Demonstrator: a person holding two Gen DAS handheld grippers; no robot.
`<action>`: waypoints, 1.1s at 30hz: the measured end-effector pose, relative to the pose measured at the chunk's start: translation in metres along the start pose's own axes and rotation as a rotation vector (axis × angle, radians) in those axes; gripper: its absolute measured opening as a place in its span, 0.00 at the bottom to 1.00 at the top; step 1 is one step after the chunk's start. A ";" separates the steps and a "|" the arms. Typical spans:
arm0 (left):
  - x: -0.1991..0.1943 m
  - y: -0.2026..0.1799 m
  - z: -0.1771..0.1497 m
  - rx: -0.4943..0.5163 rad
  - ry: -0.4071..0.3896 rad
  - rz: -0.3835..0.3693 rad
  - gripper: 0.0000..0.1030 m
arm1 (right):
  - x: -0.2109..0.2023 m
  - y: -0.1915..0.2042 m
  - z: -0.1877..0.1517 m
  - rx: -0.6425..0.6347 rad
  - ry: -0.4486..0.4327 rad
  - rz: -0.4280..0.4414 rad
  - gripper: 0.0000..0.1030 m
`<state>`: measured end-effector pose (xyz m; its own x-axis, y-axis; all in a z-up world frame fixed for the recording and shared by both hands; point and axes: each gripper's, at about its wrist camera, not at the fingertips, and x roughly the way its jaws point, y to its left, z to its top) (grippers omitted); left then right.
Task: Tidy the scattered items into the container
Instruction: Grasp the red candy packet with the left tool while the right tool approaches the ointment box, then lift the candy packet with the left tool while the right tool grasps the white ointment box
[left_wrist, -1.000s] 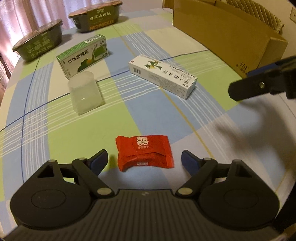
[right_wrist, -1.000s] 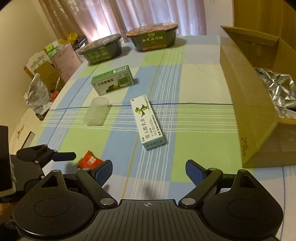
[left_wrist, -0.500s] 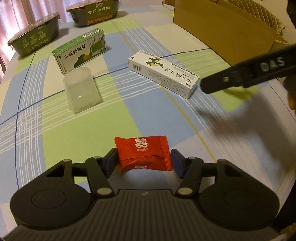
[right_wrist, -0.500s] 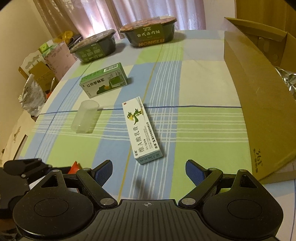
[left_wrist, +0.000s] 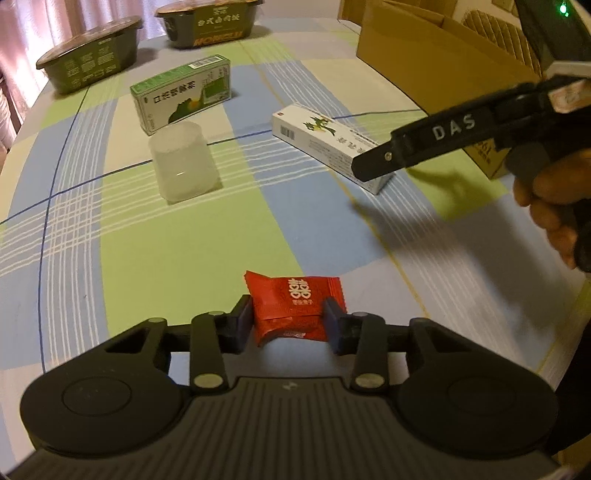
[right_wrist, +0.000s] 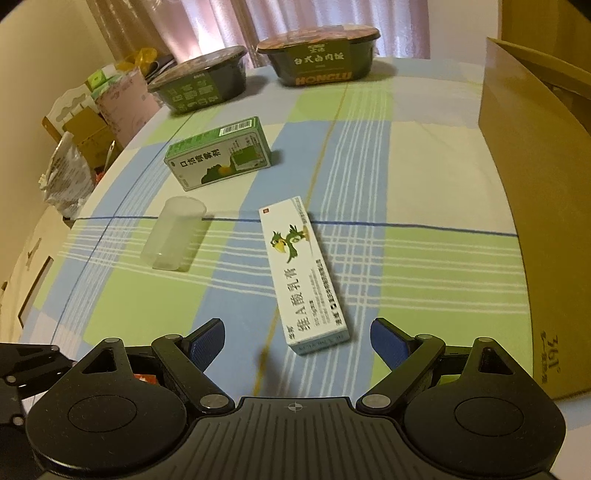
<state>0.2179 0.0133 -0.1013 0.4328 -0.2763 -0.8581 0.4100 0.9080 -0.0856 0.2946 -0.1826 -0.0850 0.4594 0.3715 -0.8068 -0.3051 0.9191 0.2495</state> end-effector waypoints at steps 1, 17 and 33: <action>0.000 0.000 0.000 0.006 0.001 0.002 0.34 | 0.002 0.001 0.001 -0.003 0.001 0.000 0.89; 0.003 -0.003 -0.006 0.040 0.057 -0.037 0.50 | 0.013 0.004 0.009 -0.027 0.005 -0.007 0.89; 0.013 -0.024 0.009 0.580 0.078 -0.098 0.56 | 0.009 0.000 0.005 -0.090 0.060 -0.019 0.89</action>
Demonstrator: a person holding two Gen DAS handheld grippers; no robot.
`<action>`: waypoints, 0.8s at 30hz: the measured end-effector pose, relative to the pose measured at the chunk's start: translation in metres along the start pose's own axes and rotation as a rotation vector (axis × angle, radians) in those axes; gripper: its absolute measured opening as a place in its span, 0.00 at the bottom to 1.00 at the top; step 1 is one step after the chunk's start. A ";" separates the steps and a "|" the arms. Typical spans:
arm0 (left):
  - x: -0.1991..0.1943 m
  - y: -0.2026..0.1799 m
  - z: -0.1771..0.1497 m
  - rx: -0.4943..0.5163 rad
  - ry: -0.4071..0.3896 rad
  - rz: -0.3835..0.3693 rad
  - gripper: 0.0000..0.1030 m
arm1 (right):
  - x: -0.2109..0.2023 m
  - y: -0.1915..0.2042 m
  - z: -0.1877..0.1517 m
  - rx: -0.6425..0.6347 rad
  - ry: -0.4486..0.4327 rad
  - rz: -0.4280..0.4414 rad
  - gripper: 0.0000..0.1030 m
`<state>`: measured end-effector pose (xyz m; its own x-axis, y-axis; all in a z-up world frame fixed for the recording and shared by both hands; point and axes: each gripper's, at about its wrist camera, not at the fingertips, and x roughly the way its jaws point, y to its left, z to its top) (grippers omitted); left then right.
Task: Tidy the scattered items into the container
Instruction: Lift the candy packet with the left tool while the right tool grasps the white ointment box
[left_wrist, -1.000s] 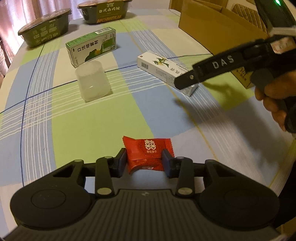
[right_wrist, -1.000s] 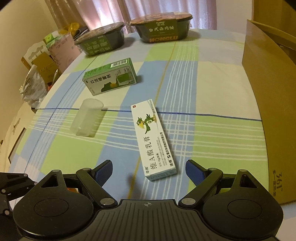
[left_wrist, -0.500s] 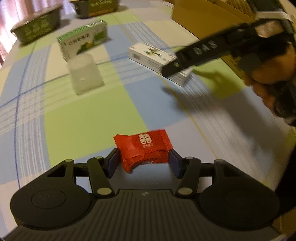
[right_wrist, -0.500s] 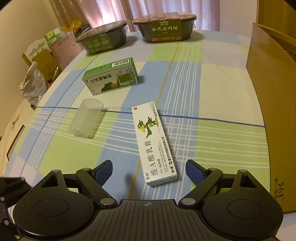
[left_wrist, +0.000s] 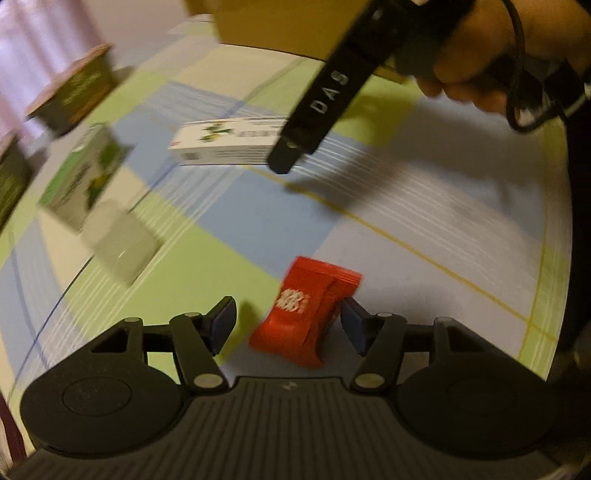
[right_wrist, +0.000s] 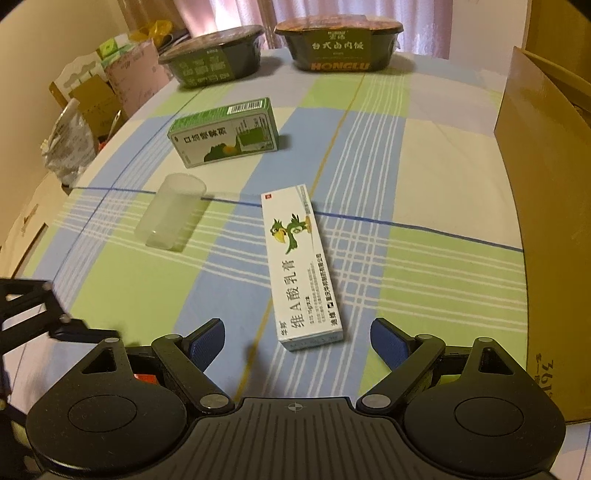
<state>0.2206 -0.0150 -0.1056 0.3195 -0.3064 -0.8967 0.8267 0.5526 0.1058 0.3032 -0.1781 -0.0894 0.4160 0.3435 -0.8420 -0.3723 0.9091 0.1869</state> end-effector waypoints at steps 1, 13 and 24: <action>0.003 0.000 0.002 0.003 0.013 -0.013 0.54 | 0.000 -0.001 -0.001 -0.003 0.003 -0.001 0.89; 0.003 0.032 -0.012 -0.445 0.010 0.026 0.28 | 0.004 0.006 0.009 -0.039 -0.010 0.003 0.89; 0.003 0.034 -0.004 -0.467 0.020 0.078 0.30 | 0.015 0.008 0.028 -0.093 -0.015 -0.005 0.89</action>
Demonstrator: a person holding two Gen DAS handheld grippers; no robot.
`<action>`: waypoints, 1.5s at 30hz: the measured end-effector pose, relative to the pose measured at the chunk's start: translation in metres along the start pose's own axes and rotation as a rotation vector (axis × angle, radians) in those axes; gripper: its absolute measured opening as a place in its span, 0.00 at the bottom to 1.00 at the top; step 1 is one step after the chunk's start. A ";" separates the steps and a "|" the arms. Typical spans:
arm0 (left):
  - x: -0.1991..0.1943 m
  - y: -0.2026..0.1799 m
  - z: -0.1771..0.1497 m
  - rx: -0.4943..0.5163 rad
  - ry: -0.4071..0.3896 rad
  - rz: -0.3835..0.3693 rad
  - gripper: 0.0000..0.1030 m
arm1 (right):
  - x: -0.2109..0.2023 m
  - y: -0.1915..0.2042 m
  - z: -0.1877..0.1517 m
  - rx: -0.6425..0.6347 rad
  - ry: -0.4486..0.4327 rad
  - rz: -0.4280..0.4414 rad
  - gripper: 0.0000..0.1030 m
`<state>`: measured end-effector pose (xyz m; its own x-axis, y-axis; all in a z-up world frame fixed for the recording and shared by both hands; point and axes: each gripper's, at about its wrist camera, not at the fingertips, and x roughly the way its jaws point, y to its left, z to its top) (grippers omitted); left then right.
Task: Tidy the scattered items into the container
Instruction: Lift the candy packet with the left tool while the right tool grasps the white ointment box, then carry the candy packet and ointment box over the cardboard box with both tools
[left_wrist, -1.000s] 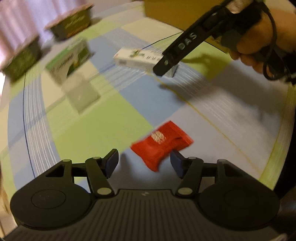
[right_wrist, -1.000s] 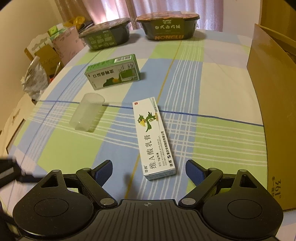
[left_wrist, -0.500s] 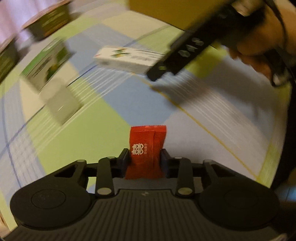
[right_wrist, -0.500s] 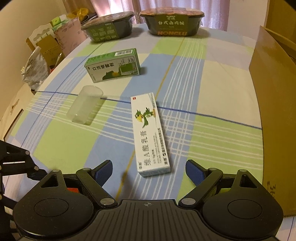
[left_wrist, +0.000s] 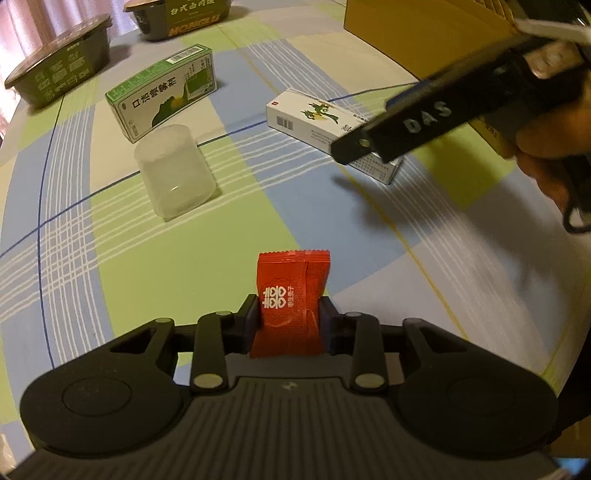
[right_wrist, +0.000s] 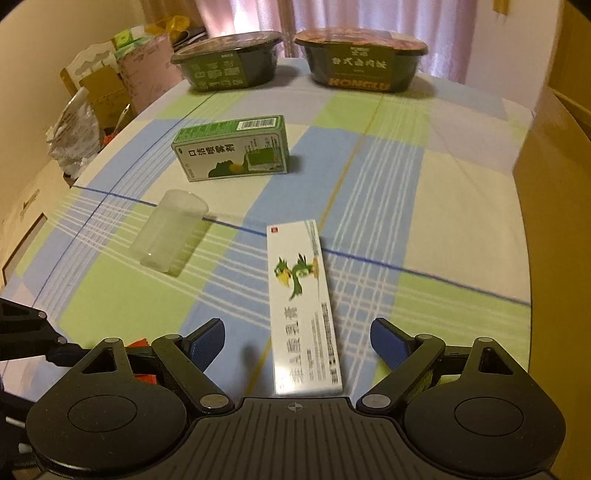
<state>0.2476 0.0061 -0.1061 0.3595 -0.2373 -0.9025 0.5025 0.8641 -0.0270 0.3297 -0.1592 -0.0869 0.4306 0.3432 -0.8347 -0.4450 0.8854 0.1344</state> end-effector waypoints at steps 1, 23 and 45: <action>0.001 -0.001 0.001 0.003 0.001 0.001 0.31 | 0.003 0.001 0.002 -0.012 0.001 -0.002 0.89; -0.002 -0.001 0.000 -0.054 0.002 0.017 0.27 | 0.008 0.010 -0.010 -0.033 0.044 -0.043 0.40; -0.064 -0.048 -0.017 -0.059 -0.041 -0.006 0.26 | -0.136 0.023 -0.100 0.209 -0.065 -0.042 0.40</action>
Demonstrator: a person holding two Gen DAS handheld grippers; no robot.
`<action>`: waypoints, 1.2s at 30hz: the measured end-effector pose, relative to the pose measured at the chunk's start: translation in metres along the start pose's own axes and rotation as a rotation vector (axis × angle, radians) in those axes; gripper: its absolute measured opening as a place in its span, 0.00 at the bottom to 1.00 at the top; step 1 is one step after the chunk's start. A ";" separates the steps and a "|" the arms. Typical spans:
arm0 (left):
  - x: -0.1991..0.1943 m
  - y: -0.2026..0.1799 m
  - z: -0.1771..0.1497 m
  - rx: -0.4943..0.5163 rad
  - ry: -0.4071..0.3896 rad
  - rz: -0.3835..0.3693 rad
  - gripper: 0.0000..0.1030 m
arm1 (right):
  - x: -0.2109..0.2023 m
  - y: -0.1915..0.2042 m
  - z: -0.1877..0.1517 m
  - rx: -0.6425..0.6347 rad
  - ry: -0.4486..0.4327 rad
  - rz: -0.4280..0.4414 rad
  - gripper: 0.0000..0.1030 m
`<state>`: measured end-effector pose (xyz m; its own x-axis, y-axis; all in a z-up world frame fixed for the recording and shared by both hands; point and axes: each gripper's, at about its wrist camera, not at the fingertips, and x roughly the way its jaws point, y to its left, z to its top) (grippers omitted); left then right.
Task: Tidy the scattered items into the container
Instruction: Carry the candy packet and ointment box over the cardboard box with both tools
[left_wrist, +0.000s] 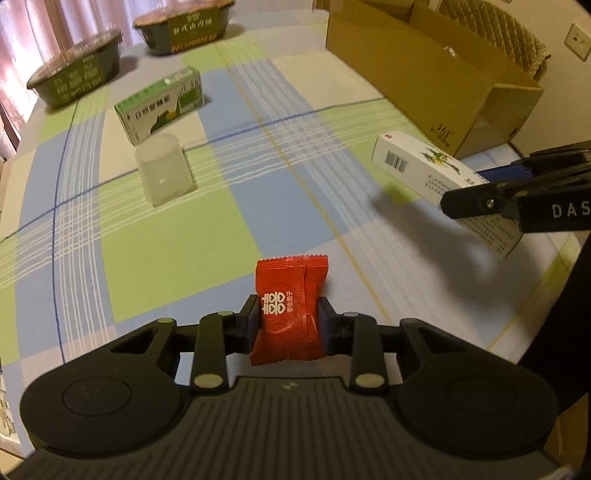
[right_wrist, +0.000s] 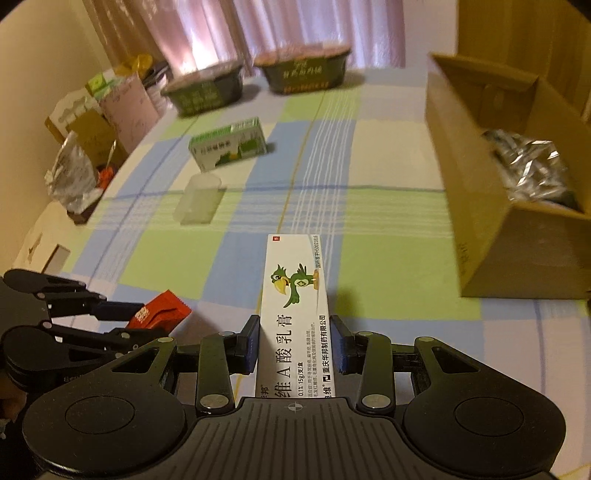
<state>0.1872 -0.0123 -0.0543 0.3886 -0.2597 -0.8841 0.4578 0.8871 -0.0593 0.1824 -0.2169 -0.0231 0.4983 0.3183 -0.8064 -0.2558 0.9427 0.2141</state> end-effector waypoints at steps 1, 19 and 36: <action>-0.005 -0.003 0.000 -0.001 -0.006 -0.001 0.26 | -0.008 -0.001 -0.001 0.002 -0.011 -0.005 0.40; -0.056 -0.065 0.032 0.079 -0.106 -0.028 0.26 | -0.102 -0.041 -0.019 0.118 -0.179 -0.068 0.40; -0.046 -0.147 0.124 0.221 -0.206 -0.106 0.26 | -0.145 -0.122 -0.015 0.234 -0.282 -0.150 0.40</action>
<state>0.2008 -0.1783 0.0525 0.4731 -0.4377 -0.7645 0.6579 0.7528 -0.0239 0.1289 -0.3796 0.0589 0.7320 0.1599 -0.6623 0.0161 0.9677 0.2515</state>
